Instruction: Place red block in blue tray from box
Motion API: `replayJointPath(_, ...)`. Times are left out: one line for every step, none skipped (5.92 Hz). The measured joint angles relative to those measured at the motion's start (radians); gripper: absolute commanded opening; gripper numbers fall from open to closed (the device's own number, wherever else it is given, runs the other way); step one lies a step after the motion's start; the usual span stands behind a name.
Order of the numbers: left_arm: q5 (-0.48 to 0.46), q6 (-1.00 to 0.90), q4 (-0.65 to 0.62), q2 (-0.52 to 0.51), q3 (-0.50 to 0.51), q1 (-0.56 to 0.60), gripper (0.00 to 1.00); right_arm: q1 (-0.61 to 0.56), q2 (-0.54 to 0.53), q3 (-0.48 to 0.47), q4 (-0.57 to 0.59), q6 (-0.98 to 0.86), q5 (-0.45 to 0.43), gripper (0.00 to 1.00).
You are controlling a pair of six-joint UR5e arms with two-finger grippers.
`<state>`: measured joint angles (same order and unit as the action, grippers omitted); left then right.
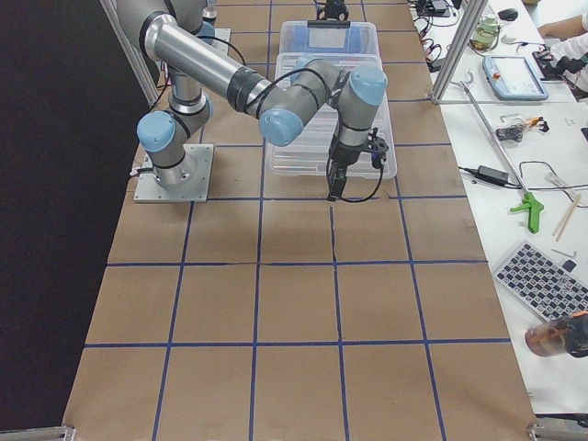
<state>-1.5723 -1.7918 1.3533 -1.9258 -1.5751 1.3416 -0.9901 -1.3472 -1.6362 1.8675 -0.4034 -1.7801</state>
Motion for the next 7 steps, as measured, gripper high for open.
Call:
replayJointPath(-0.003,0.102,0.170,0.034,0.105,0.049,0.98,0.001,-0.003,-0.025,0.012,0.000,0.007,1.00)
replayJointPath(-0.003,0.244,0.303,0.058,0.192,0.095,0.98,-0.001,-0.005,-0.036,0.009,0.000,0.023,1.00)
replayJointPath(-0.002,0.397,0.378,0.092,0.229,0.135,0.98,-0.004,-0.008,-0.039,0.003,-0.002,0.047,1.00)
replayJointPath(0.002,0.566,0.404,0.128,0.228,0.161,0.98,-0.008,-0.014,-0.041,-0.006,-0.004,0.062,1.00)
replayJointPath(0.006,0.743,0.407,0.162,0.215,0.173,0.98,-0.018,-0.019,-0.041,-0.016,-0.006,0.076,1.00)
replayJointPath(0.005,0.923,0.390,0.191,0.197,0.182,0.98,-0.028,-0.021,-0.041,-0.020,-0.006,0.091,1.00)
replayJointPath(0.001,1.148,0.351,0.213,0.181,0.200,0.98,-0.037,-0.026,-0.042,-0.028,-0.007,0.101,1.00)
